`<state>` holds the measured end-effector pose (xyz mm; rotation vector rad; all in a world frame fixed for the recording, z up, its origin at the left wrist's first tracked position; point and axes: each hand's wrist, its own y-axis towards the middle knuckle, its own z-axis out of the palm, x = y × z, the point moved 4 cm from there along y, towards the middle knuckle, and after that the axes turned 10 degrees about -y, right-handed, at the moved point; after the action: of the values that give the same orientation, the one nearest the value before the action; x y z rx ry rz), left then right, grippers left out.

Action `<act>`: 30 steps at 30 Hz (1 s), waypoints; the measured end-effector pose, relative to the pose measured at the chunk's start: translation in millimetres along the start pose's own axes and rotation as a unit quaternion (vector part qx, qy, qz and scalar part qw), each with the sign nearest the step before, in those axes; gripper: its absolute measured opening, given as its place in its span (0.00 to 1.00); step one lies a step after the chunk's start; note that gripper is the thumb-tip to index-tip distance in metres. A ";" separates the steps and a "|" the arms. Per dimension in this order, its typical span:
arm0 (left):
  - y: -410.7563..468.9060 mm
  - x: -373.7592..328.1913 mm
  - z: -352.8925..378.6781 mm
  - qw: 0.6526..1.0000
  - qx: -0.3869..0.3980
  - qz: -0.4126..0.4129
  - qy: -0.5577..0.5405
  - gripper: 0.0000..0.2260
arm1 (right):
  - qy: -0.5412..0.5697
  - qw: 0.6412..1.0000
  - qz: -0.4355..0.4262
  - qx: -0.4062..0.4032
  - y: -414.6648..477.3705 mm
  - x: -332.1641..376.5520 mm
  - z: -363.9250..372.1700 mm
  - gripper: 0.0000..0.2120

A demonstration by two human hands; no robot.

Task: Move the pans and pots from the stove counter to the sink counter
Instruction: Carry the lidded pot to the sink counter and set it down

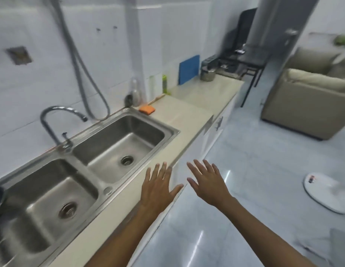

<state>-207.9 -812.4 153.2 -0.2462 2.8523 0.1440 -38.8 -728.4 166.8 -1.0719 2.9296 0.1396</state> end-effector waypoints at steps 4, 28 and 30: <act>84.7 -76.8 18.9 0.999 0.011 0.029 -0.009 0.42 | -0.015 0.999 0.044 0.000 18.2 -102.4 -4.0 0.28; 588.2 -329.7 180.2 0.976 0.119 0.180 -0.011 0.40 | 0.006 0.974 0.207 0.095 244.3 -547.5 69.4 0.34; 634.1 -350.5 191.9 0.974 0.110 0.198 -0.025 0.39 | 0.005 0.970 0.223 0.091 267.8 -589.1 75.8 0.37</act>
<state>59.6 -113.4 114.6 0.3677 2.8004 -0.0866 237.7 -139.1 140.6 -0.3799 3.0642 -0.1297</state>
